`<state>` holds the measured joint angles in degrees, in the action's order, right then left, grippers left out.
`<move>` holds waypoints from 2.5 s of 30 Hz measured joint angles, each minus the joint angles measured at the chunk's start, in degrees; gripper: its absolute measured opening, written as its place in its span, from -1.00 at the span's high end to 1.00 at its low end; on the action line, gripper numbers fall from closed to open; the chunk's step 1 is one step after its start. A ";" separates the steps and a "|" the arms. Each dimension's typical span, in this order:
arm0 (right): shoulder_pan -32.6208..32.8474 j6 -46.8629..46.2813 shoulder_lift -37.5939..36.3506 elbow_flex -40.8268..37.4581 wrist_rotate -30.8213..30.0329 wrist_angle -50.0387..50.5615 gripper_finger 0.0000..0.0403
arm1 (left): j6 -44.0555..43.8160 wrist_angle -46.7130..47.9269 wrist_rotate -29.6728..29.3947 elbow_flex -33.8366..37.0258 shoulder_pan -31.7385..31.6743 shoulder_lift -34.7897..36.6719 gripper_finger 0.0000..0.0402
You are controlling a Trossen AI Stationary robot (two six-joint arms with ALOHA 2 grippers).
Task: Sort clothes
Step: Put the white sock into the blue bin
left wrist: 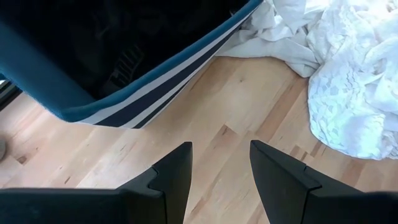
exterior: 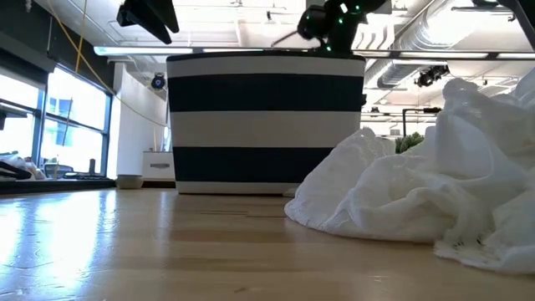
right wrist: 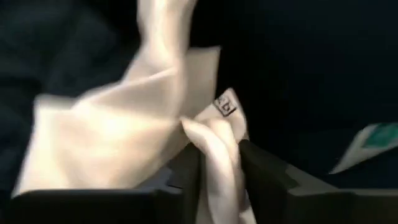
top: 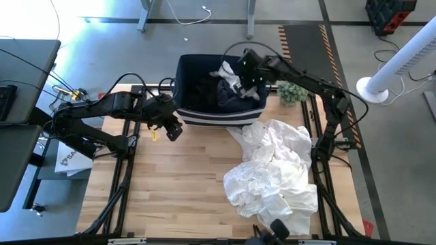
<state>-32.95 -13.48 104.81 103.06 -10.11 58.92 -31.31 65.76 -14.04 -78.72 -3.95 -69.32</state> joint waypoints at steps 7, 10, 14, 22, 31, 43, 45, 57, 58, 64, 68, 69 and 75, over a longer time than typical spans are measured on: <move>-0.33 1.71 -0.38 17.51 -5.46 1.40 0.18 | 0.00 -0.01 0.22 0.02 0.00 0.00 0.21; 0.75 1.82 -0.29 22.03 -3.21 0.78 0.17 | -0.01 -0.02 0.21 0.02 0.00 0.00 0.21; 2.30 1.40 -0.32 21.32 2.19 -2.94 0.17 | -0.02 -0.04 0.20 0.02 0.00 0.00 0.21; 3.09 -7.52 6.40 3.08 5.91 -8.64 0.17 | -0.02 -0.04 -0.17 0.02 -0.01 0.00 0.21; 2.08 -12.23 12.02 -7.35 18.33 -7.67 0.17 | -0.06 -0.04 -0.20 0.02 -0.01 0.00 0.21; 4.16 -0.96 11.00 27.49 8.76 12.90 0.17 | -1.17 0.50 0.33 0.02 -0.02 0.00 0.21; 7.10 0.95 9.65 31.99 8.57 16.80 0.17 | -1.77 0.55 0.37 0.02 -0.02 0.00 0.21; 25.84 -12.66 -28.17 -10.59 12.91 14.35 0.17 | -2.08 0.30 0.00 0.02 0.00 0.00 0.21; 26.34 -16.11 -31.01 -14.99 11.69 13.69 0.17 | -2.08 0.29 0.00 0.02 0.00 0.00 0.21; 25.64 -25.00 -41.89 -38.97 6.38 6.44 0.17 | -1.55 0.15 0.00 0.02 0.00 0.00 0.21; 23.23 -18.07 -43.62 -51.78 8.73 -6.47 0.17 | -1.50 0.15 0.02 0.02 0.00 0.00 0.21; 22.53 -16.78 -43.62 -54.33 9.83 -10.29 0.17 | -1.51 0.15 0.06 0.02 0.00 0.00 0.21; 18.55 -19.45 -40.96 -65.61 11.29 -27.44 0.17 | -2.27 0.13 0.52 0.02 0.02 0.00 0.21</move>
<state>-14.40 -32.94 63.84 37.45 1.18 31.47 -33.58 65.89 -13.52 -78.70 -3.92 -69.32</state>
